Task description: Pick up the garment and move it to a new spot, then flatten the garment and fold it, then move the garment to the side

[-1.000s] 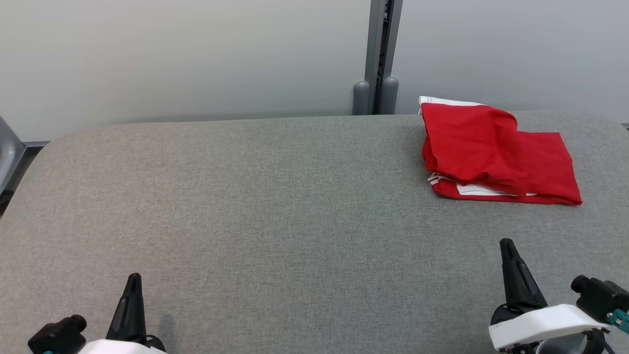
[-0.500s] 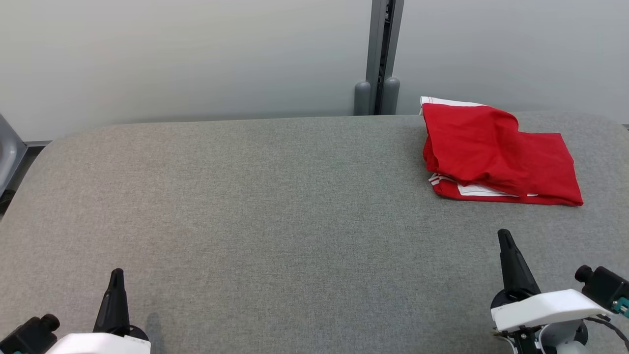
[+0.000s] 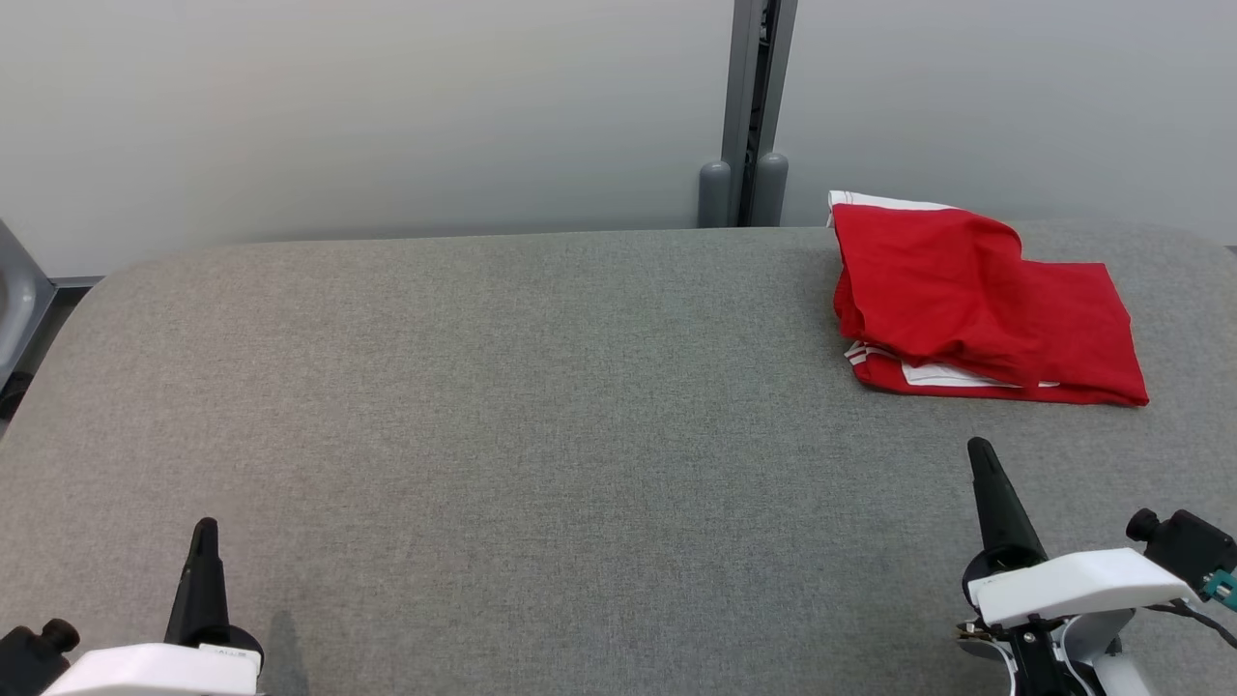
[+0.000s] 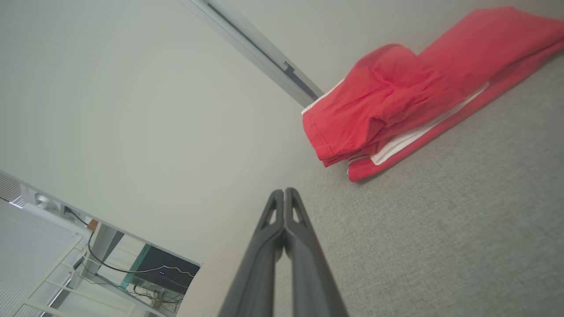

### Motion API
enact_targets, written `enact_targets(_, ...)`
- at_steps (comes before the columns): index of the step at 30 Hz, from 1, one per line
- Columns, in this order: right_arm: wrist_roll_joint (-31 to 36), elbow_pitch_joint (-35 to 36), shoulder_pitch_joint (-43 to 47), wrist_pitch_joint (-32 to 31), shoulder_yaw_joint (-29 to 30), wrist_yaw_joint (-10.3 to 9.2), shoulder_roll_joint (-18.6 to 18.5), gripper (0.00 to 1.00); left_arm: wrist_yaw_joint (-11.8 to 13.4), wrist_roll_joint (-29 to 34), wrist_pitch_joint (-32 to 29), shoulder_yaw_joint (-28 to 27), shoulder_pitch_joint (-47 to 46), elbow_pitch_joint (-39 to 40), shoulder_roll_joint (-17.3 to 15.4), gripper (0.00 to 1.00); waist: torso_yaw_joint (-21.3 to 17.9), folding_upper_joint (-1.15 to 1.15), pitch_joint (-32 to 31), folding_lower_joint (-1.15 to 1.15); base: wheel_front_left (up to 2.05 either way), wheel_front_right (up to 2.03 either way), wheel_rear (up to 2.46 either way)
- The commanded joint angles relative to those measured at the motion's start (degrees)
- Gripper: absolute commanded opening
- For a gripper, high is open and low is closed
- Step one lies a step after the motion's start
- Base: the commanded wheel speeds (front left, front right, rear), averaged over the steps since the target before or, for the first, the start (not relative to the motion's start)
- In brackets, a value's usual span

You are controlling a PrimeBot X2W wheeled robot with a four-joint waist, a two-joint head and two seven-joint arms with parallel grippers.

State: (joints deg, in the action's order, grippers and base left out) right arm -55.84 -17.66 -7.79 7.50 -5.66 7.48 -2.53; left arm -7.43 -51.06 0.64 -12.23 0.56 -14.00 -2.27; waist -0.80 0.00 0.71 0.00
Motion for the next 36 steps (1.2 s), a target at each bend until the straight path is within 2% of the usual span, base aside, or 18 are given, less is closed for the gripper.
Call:
enact_targets(1,-1.8,0.2,-1.5,-0.4,0.1,0.02,-0.5,0.0,0.0,-1.8,-0.4,-0.7,-2.1,0.7,-0.4,0.0,0.0,0.0,0.0,0.0,0.0,0.0,0.0)
enact_targets(36,-22.2,-3.2,-5.6,-4.2,-1.5,0.02,-0.5,0.0,-0.1,-22.5,-7.4,-5.0,-4.1,1.1,-0.6,0.0,0.4,0.0,-0.1,0.0,0.0,0.0,0.0)
